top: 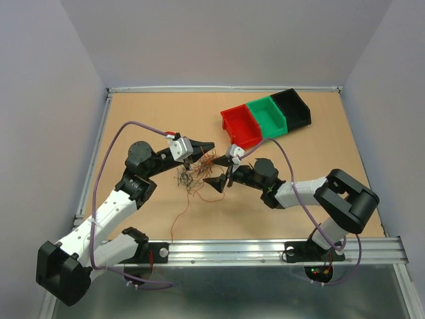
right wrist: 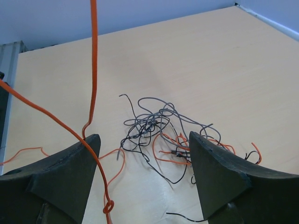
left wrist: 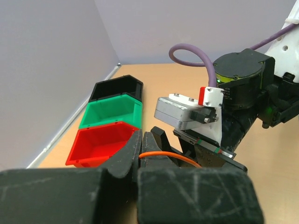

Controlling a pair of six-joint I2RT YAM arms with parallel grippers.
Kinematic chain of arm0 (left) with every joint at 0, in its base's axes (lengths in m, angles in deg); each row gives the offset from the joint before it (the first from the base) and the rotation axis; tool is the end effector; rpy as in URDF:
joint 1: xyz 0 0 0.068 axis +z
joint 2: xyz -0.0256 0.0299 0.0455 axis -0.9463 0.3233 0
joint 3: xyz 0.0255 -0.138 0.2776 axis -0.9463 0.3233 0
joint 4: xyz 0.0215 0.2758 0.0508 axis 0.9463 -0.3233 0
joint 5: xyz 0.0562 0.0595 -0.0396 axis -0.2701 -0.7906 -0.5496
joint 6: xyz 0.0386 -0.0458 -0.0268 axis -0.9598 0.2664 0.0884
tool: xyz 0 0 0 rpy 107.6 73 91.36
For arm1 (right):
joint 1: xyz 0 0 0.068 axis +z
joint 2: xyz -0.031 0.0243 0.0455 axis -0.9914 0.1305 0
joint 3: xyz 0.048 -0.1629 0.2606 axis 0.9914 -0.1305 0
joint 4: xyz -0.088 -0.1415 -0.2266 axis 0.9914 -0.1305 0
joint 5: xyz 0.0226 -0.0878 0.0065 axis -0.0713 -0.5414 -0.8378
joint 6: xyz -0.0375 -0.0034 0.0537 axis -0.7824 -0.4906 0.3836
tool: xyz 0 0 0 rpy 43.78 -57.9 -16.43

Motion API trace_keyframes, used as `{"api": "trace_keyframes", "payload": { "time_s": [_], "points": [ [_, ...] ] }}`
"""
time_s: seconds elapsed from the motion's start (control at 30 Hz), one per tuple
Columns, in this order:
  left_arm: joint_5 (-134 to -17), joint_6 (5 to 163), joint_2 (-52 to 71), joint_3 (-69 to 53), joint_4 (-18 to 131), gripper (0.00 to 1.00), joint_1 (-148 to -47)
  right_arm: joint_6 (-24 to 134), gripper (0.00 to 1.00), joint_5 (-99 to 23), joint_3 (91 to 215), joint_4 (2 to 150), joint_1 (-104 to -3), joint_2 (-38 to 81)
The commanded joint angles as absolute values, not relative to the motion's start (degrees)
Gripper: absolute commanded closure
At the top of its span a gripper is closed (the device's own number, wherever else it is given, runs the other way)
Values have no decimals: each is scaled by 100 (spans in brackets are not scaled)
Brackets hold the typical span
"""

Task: Untangle the cables

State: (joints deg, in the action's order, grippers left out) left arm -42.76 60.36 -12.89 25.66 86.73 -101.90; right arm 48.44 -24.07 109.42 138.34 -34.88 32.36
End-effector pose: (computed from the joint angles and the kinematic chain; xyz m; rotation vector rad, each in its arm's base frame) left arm 0.1709 -0.1413 0.3806 1.0367 0.9134 -0.7231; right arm 0.2135 0.2617 0.2230 -0.9202 1.3220 0.9373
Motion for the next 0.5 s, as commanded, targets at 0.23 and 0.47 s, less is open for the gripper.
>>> {"api": "trace_keyframes", "payload": {
  "time_s": [0.23, 0.47],
  "points": [
    [-4279, 5782, -1479, 2661, 9045, 100, -10216, 4641, 16, -2199, 10708, 13802, -3486, 2875],
    [-4253, 5747, -1444, 2634, 9036, 100, -10216, 4702, 16, -1874, 10822, 13758, -3495, 2972]
  ]
}}
